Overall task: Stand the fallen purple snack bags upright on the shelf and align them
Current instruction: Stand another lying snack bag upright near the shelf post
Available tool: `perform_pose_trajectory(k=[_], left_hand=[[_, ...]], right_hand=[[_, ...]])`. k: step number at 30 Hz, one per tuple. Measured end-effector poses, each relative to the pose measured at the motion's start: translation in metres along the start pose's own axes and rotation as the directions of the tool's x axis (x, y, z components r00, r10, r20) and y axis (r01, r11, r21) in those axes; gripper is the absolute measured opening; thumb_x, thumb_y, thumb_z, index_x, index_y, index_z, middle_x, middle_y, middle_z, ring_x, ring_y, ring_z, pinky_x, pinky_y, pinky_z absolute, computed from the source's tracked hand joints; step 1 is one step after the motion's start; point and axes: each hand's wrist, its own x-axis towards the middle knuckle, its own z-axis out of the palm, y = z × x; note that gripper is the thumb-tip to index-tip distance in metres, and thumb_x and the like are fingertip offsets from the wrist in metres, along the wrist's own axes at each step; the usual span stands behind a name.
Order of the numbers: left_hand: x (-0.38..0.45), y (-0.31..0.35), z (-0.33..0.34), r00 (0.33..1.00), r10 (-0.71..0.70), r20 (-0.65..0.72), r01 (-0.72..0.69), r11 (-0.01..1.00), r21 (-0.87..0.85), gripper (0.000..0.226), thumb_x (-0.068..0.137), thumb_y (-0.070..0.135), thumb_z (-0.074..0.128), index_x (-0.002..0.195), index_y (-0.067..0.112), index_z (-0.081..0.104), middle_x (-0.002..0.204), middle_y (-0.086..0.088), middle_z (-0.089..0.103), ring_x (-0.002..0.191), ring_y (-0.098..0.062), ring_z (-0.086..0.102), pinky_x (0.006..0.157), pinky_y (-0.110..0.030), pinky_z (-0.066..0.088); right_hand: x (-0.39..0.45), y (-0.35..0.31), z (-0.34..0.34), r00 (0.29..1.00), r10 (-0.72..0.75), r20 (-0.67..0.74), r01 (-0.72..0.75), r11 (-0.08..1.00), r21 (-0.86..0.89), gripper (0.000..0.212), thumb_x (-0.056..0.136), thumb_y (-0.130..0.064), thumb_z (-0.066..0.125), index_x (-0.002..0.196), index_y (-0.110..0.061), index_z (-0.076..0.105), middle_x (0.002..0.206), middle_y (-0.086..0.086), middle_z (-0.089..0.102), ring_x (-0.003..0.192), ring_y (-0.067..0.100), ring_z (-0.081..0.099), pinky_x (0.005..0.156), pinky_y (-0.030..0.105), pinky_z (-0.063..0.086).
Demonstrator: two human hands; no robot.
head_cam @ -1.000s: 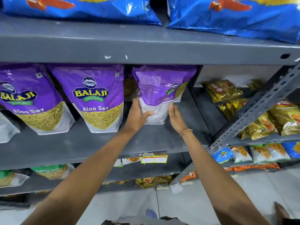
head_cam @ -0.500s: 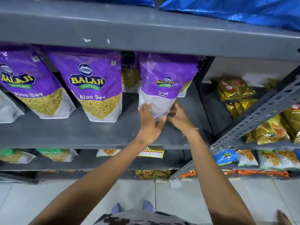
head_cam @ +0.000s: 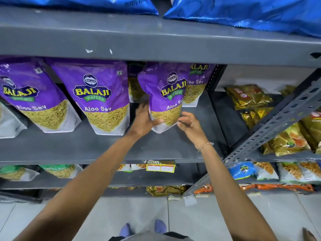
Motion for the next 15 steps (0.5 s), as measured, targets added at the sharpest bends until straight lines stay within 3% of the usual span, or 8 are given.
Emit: perform_pose_trajectory(k=[3, 5, 8, 11, 15], left_hand=[[0.008, -0.002, -0.012, 0.998, 0.039, 0.051, -0.036, 0.997, -0.07, 0.074, 0.074, 0.023, 0.073, 0.135, 0.002, 0.039, 0.136, -0.018, 0.05, 0.13, -0.033, 0.041, 0.111, -0.046, 0.03], [0.007, -0.005, -0.013, 1.0, -0.013, -0.009, 0.011, 0.992, -0.122, 0.07, 0.082, 0.008, 0.067, 0.139, 0.004, 0.027, 0.136, -0.012, 0.05, 0.127, -0.029, 0.047, 0.11, -0.041, 0.034], [0.005, -0.008, -0.014, 0.999, -0.03, 0.039, 0.034, 0.991, -0.132, 0.069, 0.086, 0.014, 0.064, 0.141, 0.008, 0.022, 0.127, 0.001, 0.05, 0.122, -0.019, 0.049, 0.105, -0.028, 0.036], [0.004, -0.005, -0.013, 0.986, -0.04, 0.161, 0.073, 0.976, -0.204, 0.089, 0.076, 0.025, 0.075, 0.142, 0.015, 0.017, 0.136, 0.007, 0.045, 0.126, -0.007, 0.042, 0.103, -0.019, 0.036], [0.0, -0.002, -0.005, 0.998, -0.063, -0.001, 0.062, 0.986, -0.156, 0.093, 0.066, 0.023, 0.084, 0.137, 0.01, 0.025, 0.121, 0.01, 0.05, 0.112, -0.003, 0.046, 0.078, 0.007, 0.03]], right_hand=[[0.028, -0.005, -0.018, 0.996, 0.026, 0.083, -0.01, 0.983, -0.181, 0.078, 0.078, -0.018, 0.075, 0.141, -0.015, 0.03, 0.14, 0.002, 0.038, 0.129, 0.014, 0.037, 0.106, 0.033, 0.035], [0.042, -0.01, -0.024, 0.978, 0.037, 0.204, 0.01, 0.975, -0.223, 0.089, 0.071, -0.024, 0.081, 0.142, -0.018, 0.027, 0.143, -0.005, 0.038, 0.133, 0.009, 0.034, 0.11, 0.033, 0.032], [0.053, -0.012, -0.018, 0.96, 0.051, 0.277, 0.02, 0.969, -0.247, 0.096, 0.067, -0.021, 0.084, 0.139, -0.016, 0.022, 0.134, -0.01, 0.044, 0.127, 0.008, 0.041, 0.11, 0.033, 0.034], [0.053, -0.007, -0.008, 0.972, 0.033, 0.232, 0.006, 0.986, -0.166, 0.1, 0.064, -0.015, 0.086, 0.137, -0.019, 0.019, 0.138, 0.002, 0.046, 0.128, 0.017, 0.045, 0.107, 0.037, 0.04], [0.044, -0.002, -0.001, 0.987, -0.015, 0.162, 0.033, 0.993, -0.109, 0.092, 0.062, -0.014, 0.087, 0.133, -0.02, 0.027, 0.129, 0.0, 0.052, 0.124, 0.017, 0.051, 0.103, 0.036, 0.045]])
